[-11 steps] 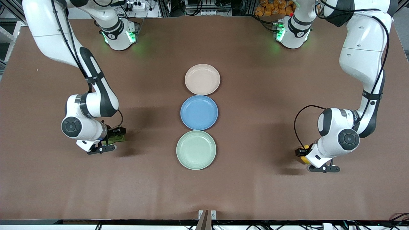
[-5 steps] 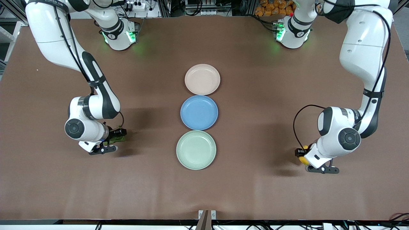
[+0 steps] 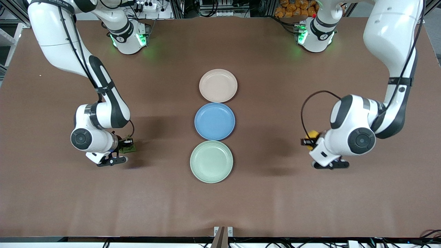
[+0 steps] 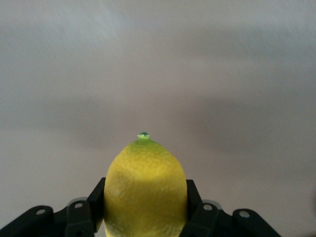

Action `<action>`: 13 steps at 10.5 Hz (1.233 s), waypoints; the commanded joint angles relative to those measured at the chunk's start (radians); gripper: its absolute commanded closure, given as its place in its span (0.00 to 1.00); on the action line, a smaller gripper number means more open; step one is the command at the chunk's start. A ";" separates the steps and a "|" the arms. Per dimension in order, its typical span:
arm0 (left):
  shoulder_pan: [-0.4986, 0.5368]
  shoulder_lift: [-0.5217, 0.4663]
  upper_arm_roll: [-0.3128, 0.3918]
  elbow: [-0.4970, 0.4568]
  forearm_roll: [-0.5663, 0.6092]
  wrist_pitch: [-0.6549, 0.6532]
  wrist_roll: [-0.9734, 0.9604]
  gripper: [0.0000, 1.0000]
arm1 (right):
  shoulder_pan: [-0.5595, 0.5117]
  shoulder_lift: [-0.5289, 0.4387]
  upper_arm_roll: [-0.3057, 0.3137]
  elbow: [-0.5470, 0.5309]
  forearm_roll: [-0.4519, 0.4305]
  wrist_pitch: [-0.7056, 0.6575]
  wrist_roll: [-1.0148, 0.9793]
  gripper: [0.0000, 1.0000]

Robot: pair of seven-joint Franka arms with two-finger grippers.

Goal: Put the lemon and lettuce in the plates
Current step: 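Carry lettuce to the green plate while the left gripper carries lemon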

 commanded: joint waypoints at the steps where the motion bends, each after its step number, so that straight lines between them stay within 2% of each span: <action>1: 0.007 -0.079 -0.025 -0.098 -0.169 -0.027 -0.105 1.00 | -0.001 -0.009 0.016 0.089 0.017 -0.136 -0.012 1.00; 3: -0.008 -0.122 -0.085 -0.133 -0.188 -0.027 -0.235 1.00 | -0.002 -0.011 0.060 0.210 0.018 -0.281 -0.003 1.00; 4: -0.012 -0.143 -0.128 -0.142 -0.188 -0.027 -0.308 1.00 | -0.001 -0.011 0.082 0.262 0.050 -0.324 0.001 1.00; 5: -0.012 -0.169 -0.177 -0.167 -0.184 -0.024 -0.374 1.00 | 0.007 -0.006 0.089 0.292 0.125 -0.324 0.014 1.00; 6: -0.021 -0.194 -0.229 -0.184 -0.177 -0.017 -0.446 1.00 | 0.045 0.003 0.090 0.295 0.151 -0.317 0.041 1.00; 10: -0.208 -0.226 -0.254 -0.227 -0.059 0.002 -0.660 1.00 | 0.171 0.107 0.091 0.454 0.188 -0.251 0.329 1.00; 13: -0.258 -0.237 -0.294 -0.338 -0.056 0.173 -0.777 1.00 | 0.249 0.164 0.094 0.540 0.251 -0.196 0.469 1.00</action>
